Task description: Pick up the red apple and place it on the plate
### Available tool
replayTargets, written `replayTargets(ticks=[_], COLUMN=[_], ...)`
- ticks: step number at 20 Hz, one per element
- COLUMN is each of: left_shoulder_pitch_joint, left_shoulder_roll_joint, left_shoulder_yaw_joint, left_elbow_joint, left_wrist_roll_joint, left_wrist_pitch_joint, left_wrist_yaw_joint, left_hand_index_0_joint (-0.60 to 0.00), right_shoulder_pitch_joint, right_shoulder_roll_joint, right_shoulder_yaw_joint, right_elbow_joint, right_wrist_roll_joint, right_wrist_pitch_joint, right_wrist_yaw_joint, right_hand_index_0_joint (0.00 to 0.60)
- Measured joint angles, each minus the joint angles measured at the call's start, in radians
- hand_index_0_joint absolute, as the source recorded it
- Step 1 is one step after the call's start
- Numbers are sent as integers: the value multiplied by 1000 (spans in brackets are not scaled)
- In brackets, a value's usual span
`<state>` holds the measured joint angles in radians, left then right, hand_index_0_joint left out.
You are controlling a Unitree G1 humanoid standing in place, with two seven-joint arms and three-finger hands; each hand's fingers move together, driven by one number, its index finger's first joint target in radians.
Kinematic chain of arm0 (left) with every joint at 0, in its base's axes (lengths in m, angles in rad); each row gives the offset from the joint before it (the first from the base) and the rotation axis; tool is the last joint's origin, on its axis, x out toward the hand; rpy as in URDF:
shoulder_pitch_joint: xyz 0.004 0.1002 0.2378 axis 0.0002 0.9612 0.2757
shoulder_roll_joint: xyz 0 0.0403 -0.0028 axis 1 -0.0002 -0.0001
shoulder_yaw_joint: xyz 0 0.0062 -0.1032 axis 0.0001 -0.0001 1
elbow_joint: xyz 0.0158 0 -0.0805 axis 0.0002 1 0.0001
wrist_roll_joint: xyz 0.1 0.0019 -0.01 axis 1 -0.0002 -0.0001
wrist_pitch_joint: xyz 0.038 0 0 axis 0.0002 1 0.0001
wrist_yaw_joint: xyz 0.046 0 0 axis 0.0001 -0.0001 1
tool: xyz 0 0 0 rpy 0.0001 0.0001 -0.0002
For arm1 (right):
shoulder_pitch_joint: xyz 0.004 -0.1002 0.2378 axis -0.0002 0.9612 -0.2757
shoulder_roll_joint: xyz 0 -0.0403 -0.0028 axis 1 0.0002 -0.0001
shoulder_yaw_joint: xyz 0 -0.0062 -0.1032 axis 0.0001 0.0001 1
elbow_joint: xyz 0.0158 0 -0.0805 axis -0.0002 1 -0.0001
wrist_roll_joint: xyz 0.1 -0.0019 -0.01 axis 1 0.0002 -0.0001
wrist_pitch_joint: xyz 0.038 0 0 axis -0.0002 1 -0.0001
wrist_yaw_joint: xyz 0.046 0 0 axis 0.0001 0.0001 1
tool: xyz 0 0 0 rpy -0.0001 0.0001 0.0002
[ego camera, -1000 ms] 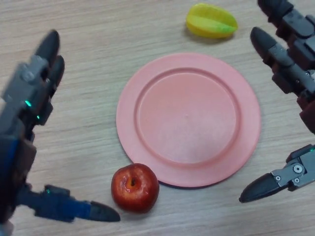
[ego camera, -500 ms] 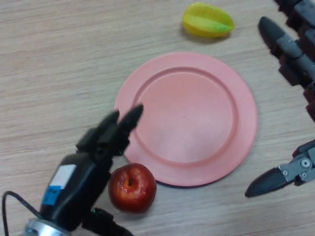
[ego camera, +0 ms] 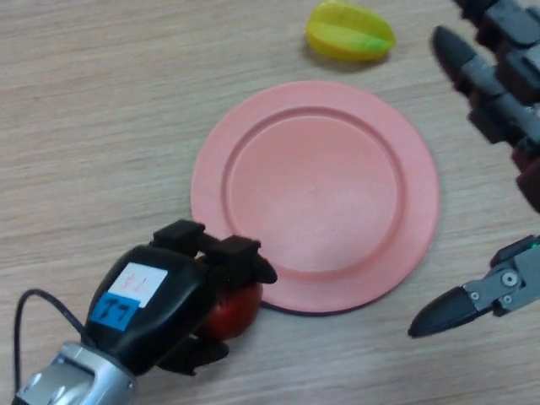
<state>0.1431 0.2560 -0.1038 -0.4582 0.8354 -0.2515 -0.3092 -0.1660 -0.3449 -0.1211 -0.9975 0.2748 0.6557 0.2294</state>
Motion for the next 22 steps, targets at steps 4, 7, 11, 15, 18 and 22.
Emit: replayTargets(ticks=[4,7,11,15,18,22], left_shoulder_pitch_joint=[-104,-269,-337,-350,-351,-330], left_shoulder_roll_joint=[-17,-30,-67,-68,-71,-69], left_shoulder_yaw_joint=[34,20,-25,-50,-51,50], left_elbow_joint=[-92,86,125,118,41,-172], left_wrist_roll_joint=[-123,-160,-278,-407,-416,-583], left_wrist_pitch_joint=[97,73,316,381,458,496], left_wrist_yaw_joint=[-89,-37,-82,-82,-82,-73], left_hand_index_0_joint=[-600,-600,-400,0,0,0], right_shoulder_pitch_joint=[-12,-31,-27,0,2,1], right_shoulder_roll_joint=[-6,-8,-14,-23,-37,-34], right_shoulder_yaw_joint=[-5,-50,-125,-125,-134,-98], right_elbow_joint=[-1,-3,-2,37,43,77], right_wrist_roll_joint=[0,3,3,4,3,-70], right_wrist_pitch_joint=[21,26,25,-27,-30,-59], right_wrist_yaw_joint=[-12,-10,-12,10,11,26], right_hand_index_0_joint=[0,0,0,0,0,0])
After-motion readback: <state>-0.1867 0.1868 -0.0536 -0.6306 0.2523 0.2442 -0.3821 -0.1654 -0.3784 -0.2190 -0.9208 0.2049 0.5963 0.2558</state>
